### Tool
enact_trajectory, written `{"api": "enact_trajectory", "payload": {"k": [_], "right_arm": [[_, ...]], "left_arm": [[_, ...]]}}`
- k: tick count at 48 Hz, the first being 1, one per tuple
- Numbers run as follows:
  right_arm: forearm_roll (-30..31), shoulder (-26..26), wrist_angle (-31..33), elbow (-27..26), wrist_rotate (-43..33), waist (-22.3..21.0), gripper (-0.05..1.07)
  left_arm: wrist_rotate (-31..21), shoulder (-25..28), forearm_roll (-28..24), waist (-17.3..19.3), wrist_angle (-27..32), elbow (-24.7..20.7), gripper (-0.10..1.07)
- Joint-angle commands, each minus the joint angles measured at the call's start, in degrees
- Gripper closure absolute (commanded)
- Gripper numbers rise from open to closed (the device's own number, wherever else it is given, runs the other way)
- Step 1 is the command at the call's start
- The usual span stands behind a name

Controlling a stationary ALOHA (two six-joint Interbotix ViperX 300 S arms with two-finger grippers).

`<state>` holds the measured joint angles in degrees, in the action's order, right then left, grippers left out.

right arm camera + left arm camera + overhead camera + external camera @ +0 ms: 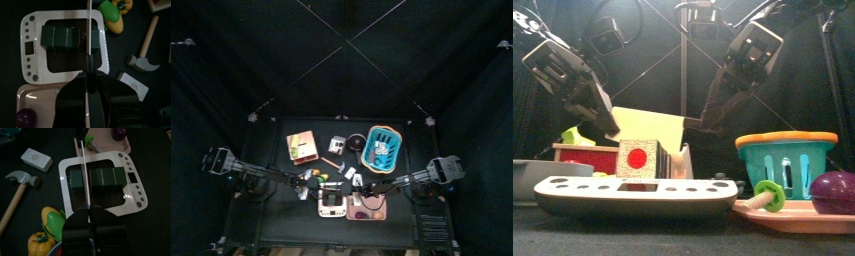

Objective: Cut sushi roll

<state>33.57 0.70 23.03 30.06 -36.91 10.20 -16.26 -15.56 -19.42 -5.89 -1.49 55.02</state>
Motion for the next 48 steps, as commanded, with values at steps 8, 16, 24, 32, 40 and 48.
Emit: {"api": "enact_trajectory", "payload": {"k": [8,16,24,32,40,48], "right_arm": [[0.3,4.7,-1.3,-1.2,-0.1,1.8,0.55],[-1.7,3.3,-1.3,-1.1,-0.2,3.3,0.55],[-3.4,1.5,-1.4,-1.4,-0.1,4.0,0.55],[-3.7,0.5,-1.4,-1.4,-0.2,4.6,0.55],[-3.7,0.7,-1.4,-1.7,-0.1,4.7,0.55],[-3.7,0.4,-1.5,-1.8,-0.1,4.7,0.55]], "left_arm": [[-0.2,-0.8,0.0,-1.7,-0.7,-0.4,0.72],[-0.4,0.1,0.4,-3.1,-0.7,0.3,0.72],[-0.4,1.1,2.1,-4.6,-0.8,0.4,0.72],[-0.4,1.8,3.5,-6.0,-0.8,0.4,0.72],[-0.4,1.8,4.0,-6.6,-0.8,0.4,0.72],[-0.4,2.0,4.4,-7.1,-0.8,0.4,0.72]]}}
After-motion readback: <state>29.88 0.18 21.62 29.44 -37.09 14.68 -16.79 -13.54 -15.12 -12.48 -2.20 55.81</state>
